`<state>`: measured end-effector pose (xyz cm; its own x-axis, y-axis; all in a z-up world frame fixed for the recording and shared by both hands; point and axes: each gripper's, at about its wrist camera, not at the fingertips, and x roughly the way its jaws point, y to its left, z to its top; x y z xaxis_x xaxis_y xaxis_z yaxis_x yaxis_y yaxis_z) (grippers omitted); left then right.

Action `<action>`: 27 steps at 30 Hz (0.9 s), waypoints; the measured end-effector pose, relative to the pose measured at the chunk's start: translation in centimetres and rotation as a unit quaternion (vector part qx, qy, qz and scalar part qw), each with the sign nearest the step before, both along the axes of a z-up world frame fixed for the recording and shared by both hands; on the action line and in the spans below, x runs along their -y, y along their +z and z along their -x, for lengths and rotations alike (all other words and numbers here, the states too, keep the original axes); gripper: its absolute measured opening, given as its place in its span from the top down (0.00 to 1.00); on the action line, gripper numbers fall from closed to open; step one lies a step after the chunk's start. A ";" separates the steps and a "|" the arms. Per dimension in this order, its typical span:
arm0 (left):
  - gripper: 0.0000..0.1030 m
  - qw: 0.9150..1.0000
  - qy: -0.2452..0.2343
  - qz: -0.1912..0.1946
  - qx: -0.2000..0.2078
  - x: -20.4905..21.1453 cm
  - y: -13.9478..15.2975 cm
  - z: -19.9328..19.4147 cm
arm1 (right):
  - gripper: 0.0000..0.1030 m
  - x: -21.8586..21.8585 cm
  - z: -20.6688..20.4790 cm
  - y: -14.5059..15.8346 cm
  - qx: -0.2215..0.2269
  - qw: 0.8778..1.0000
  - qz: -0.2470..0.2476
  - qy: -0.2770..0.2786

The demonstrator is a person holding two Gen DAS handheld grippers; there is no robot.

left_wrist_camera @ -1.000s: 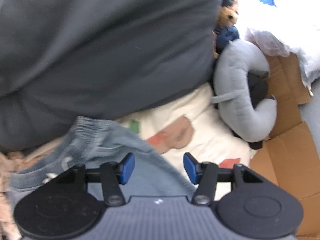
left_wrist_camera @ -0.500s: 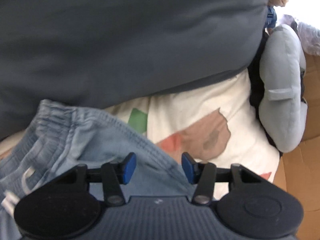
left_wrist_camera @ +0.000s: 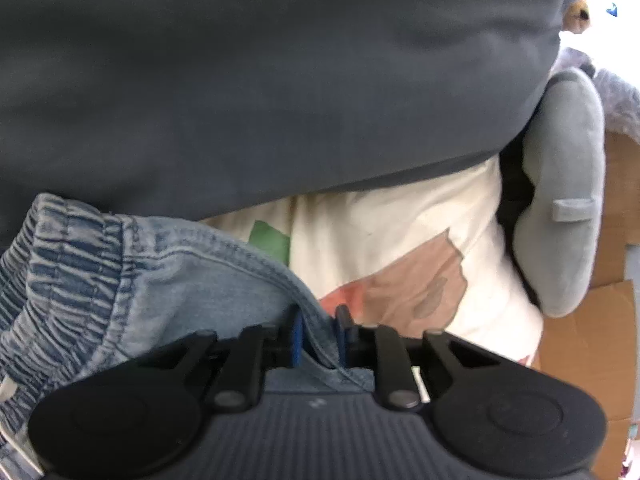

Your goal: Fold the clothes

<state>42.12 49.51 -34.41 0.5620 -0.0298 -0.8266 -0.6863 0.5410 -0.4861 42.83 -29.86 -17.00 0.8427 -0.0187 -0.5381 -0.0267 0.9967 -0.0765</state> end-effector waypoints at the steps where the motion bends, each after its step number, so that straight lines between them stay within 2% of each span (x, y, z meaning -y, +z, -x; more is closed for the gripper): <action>1: 0.85 1.000 0.002 0.003 0.007 -0.1 0.0 0.3 | 0.90 0.0 0.5 0.9 0.000 1.000 -0.008 -0.003; 9: 0.86 0.999 0.005 0.014 0.039 -0.8 1.6 1.6 | 0.90 -1.0 4.9 6.6 0.015 1.000 -0.018 -0.007; 17: 0.86 0.998 0.009 0.022 0.059 -0.9 3.0 2.5 | 0.90 -1.3 7.8 9.9 0.034 0.999 -0.024 -0.015; 22: 0.86 0.998 0.007 0.019 0.059 -1.0 2.9 2.2 | 0.90 -1.4 7.0 9.0 0.024 0.999 -0.015 -0.023; 27: 0.86 0.998 0.010 0.017 0.051 -1.0 2.1 2.0 | 0.90 0.0 4.5 5.1 -0.010 0.999 -0.025 -0.040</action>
